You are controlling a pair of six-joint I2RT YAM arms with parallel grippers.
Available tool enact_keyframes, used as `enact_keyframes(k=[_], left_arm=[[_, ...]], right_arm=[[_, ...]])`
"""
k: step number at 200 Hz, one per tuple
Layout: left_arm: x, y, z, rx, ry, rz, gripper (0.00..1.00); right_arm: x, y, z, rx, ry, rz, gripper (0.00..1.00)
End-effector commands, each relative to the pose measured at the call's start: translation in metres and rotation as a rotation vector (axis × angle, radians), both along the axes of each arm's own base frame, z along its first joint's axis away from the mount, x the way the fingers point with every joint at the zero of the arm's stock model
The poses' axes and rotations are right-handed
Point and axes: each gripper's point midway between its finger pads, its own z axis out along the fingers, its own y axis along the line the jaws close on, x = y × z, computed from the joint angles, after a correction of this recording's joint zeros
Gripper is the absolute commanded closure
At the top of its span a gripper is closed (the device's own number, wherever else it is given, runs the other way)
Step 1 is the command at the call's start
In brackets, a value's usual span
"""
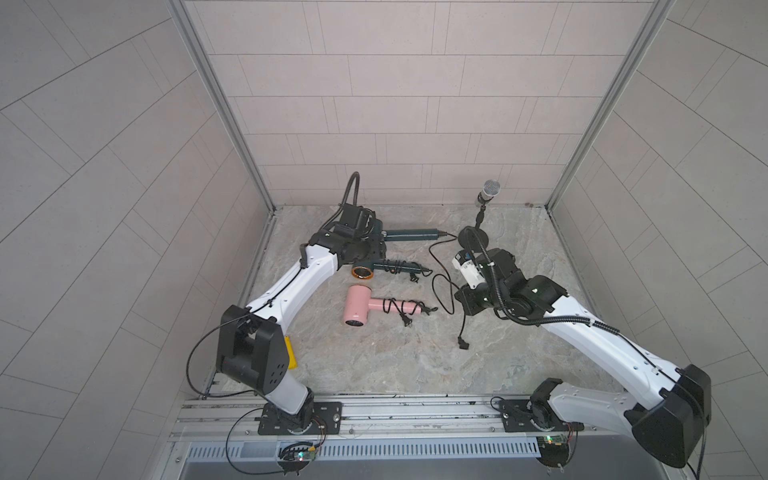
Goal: Wrap the cord around the hair dryer
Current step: Adjust the power cord.
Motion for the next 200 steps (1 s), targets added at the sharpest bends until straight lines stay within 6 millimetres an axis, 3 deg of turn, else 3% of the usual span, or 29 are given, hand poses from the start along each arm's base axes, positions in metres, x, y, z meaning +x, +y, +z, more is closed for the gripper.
enact_keyframes(k=[1,47,71,90,108,127,154,176,200], left_arm=[[0.007,-0.01,0.005,0.089,-0.069,-0.022,1.0],[-0.018,-0.036,-0.002,0.143,-0.053,-0.243,1.0],[-0.043,-0.055,-0.005,0.069,-0.021,-0.407,1.0],[-0.068,-0.071,0.001,-0.034,0.005,-0.539,1.0],[-0.088,-0.073,0.007,-0.071,0.018,-0.622,1.0],[-0.104,-0.073,0.009,-0.086,0.017,-0.701,1.0],[-0.123,-0.07,0.011,-0.086,0.03,-0.787,1.0],[-0.125,-0.068,0.021,-0.12,0.004,-0.785,1.0],[-0.111,-0.06,0.038,-0.24,-0.053,-0.692,1.0]], right_arm=[[-0.028,-0.016,0.025,-0.136,-0.007,0.173,1.0],[0.024,-0.021,0.095,-0.249,-0.268,0.155,1.0],[0.057,-0.019,0.11,-0.23,-0.323,0.12,1.0],[0.084,-0.038,0.103,-0.312,-0.312,0.049,1.0],[0.102,-0.071,0.094,-0.479,-0.312,-0.031,1.0],[0.107,-0.095,0.086,-0.546,-0.287,-0.069,1.0],[0.111,-0.109,0.071,-0.523,-0.257,-0.096,1.0],[0.114,-0.127,0.05,-0.508,-0.209,-0.142,1.0],[0.111,-0.133,0.03,-0.459,-0.177,-0.181,1.0]])
